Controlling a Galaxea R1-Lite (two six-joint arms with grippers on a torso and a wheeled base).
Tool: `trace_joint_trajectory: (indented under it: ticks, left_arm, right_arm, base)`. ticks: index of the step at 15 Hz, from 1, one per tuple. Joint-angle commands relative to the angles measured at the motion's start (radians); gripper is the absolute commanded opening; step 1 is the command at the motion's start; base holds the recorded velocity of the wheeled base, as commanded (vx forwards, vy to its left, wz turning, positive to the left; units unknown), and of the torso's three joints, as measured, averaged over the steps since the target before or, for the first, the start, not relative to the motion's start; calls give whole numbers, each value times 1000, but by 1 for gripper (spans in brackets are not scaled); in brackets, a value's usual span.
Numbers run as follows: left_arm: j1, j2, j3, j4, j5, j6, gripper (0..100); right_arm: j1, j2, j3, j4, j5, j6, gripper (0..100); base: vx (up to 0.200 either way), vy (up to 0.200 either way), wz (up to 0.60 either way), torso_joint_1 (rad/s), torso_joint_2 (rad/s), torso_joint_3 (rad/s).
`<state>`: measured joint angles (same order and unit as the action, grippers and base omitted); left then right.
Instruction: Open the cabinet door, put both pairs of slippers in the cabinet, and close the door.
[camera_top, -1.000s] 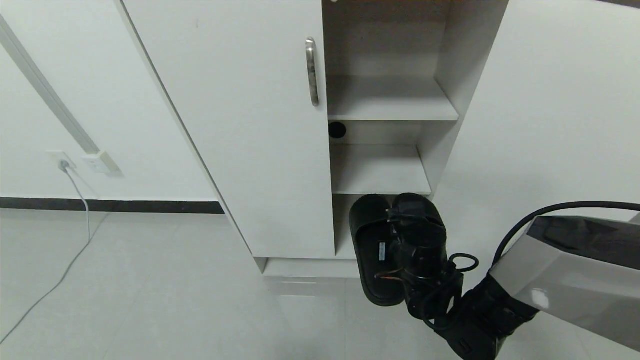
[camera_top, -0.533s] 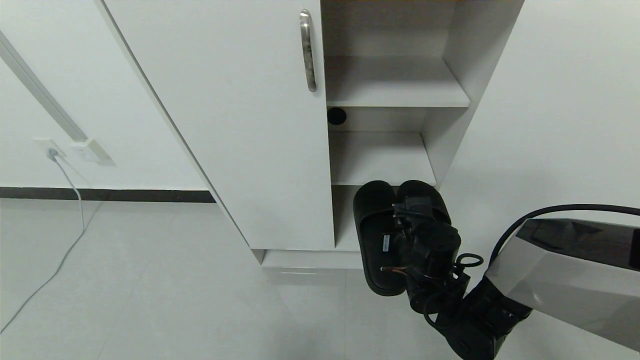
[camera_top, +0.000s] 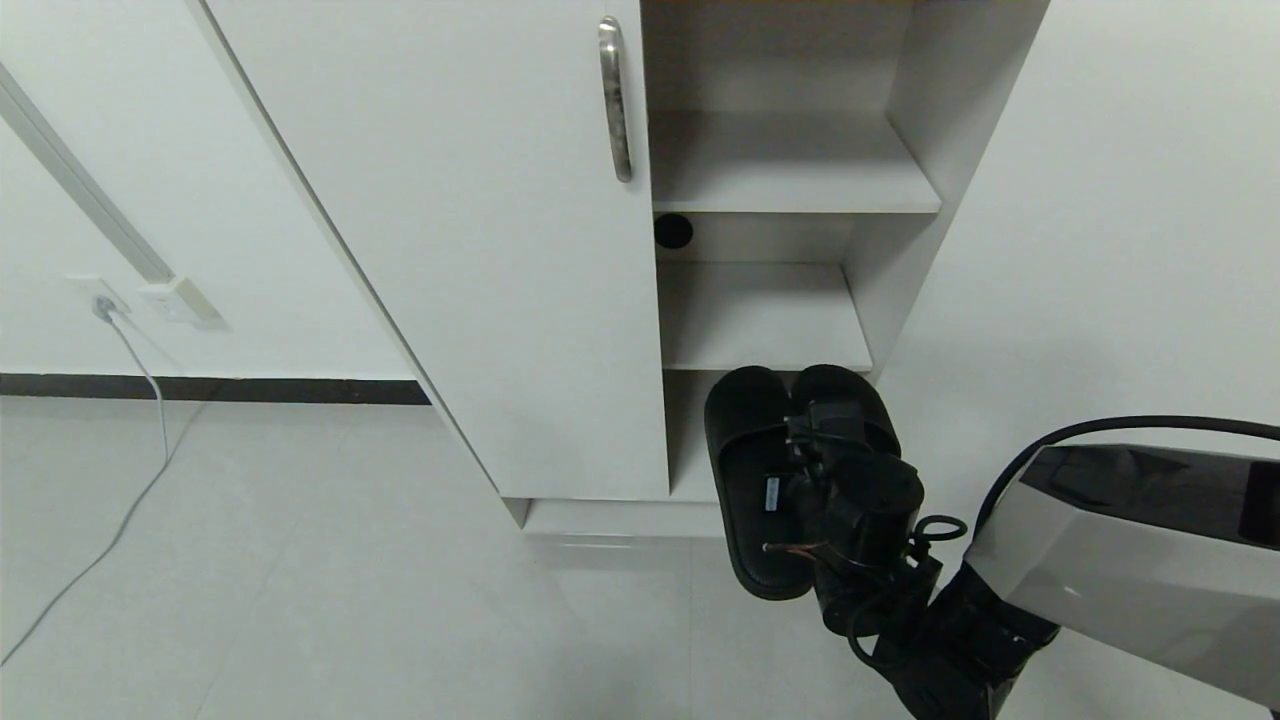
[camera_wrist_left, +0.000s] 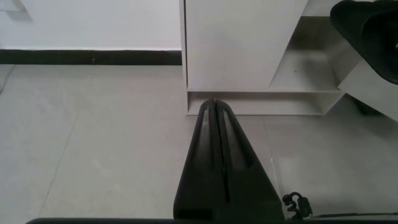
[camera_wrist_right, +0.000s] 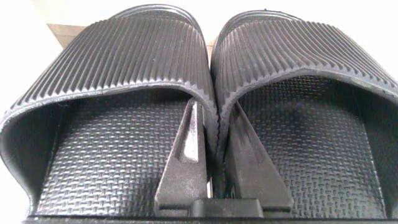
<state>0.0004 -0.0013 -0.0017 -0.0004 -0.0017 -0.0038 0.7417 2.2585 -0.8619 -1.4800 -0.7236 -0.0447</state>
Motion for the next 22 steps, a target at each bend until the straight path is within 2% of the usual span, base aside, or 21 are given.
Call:
trace_joint_trajectory:
  ticks: [1,5,14,15,19,22]
  left_arm:
    - [0,1,0,-1,0,-1,0]
    - [0,1,0,0,-1,1,0]
    - [0,1,0,0,-1,1,0]
    - [1,1,0,0,-1,1,0]
    - [1,1,0,0,-1,1,0]
    - [0,1,0,-1,0,1,0]
  right_arm:
    - [2,4,0,-2,0,-3,0]
    - [1,4,-2,-14,1,-20,0]
    - [-7,24,-12,-26,3,-35,0]
    - [-7,24,-17,-22,6,-35,0]
    - [-31,53,-94,38,13,-30,0]
    - [-62,108,-250,125,13,-23,0]
  base:
    - [0,0,0,0,0,0]
    - [0,0,0,0,0,0]
    - [200,0,0,3,3,2]
    - [0,0,0,0,0,0]
    - [0,0,0,0,0,0]
    - [0,0,0,0,0,0]
